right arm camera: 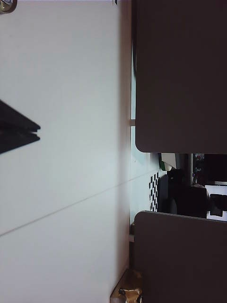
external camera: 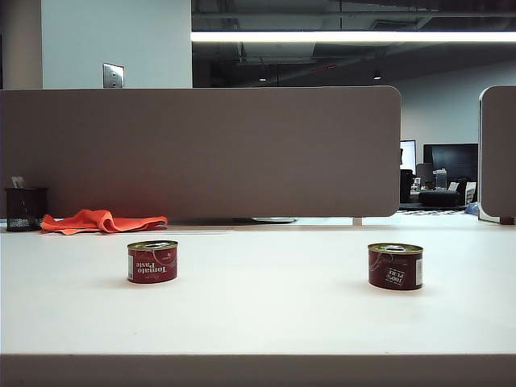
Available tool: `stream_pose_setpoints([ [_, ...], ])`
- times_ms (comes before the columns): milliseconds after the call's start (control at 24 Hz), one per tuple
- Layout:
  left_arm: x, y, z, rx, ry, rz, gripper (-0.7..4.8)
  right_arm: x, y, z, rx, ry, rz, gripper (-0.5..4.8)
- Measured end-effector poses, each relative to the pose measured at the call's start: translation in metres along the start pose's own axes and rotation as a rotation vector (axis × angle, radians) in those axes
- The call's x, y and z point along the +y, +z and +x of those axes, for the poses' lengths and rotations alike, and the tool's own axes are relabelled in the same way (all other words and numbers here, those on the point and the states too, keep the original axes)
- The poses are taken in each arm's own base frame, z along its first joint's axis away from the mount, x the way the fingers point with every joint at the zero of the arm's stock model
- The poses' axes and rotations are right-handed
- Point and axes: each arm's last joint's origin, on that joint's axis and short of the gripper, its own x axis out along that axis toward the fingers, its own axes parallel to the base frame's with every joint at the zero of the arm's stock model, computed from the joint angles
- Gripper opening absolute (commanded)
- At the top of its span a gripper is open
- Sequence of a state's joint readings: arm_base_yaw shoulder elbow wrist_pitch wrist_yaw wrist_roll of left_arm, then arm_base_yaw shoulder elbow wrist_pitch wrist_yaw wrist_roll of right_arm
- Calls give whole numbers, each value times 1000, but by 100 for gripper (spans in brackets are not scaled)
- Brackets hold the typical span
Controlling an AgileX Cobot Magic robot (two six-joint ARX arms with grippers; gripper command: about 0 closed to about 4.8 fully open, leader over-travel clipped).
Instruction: Stack a can of tomatoes on the right onto the can of tomatoes on the left.
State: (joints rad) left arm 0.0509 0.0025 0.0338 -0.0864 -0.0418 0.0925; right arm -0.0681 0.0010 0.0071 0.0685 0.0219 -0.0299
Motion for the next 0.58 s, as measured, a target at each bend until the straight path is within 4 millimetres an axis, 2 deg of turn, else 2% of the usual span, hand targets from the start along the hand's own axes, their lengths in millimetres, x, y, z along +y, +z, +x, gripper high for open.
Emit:
stream_pose_setpoints([
  [458,0,2,0,-13,-6,-65,-2,0,0,0,5,0,37,-6],
  [583,0,17,-4,-61,-43,-65,-3,0,3,0,-19,-1,125,-6],
])
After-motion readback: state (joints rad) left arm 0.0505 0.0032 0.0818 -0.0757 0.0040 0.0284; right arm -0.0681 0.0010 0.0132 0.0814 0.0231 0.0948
